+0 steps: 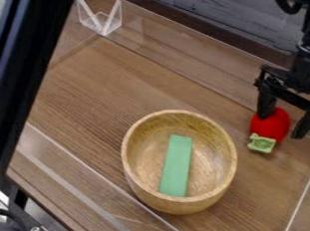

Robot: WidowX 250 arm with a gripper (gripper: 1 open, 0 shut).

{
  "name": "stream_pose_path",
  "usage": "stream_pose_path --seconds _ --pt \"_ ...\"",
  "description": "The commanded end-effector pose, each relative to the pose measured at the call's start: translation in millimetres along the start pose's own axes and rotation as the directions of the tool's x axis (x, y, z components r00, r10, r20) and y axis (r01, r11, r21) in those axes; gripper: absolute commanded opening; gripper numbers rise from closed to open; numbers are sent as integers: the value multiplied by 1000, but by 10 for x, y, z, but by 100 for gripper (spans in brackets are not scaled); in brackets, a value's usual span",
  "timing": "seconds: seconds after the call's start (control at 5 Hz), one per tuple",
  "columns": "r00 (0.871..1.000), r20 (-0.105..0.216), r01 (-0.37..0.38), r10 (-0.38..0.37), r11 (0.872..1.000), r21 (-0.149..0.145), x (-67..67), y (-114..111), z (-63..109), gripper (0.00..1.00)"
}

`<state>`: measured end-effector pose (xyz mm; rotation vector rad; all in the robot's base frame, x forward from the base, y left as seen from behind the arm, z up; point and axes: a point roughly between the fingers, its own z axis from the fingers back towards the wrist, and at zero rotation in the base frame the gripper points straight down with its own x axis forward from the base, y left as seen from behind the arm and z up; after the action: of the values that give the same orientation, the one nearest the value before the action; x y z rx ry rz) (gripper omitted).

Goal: Move the red fruit to the left side of the table

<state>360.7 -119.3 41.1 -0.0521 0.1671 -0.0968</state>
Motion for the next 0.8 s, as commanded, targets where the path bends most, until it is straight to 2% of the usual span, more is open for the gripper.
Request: stream_pose_path --seconds 0.0,0.4,0.6 --pt "999 24 -23 24 1000 -14 -19 -179 31 100" --pt "999 28 26 -26 1000 -7 -119 -181 63 100" --pt "998 26 63 -63 998 0 -205 -143 65 0"
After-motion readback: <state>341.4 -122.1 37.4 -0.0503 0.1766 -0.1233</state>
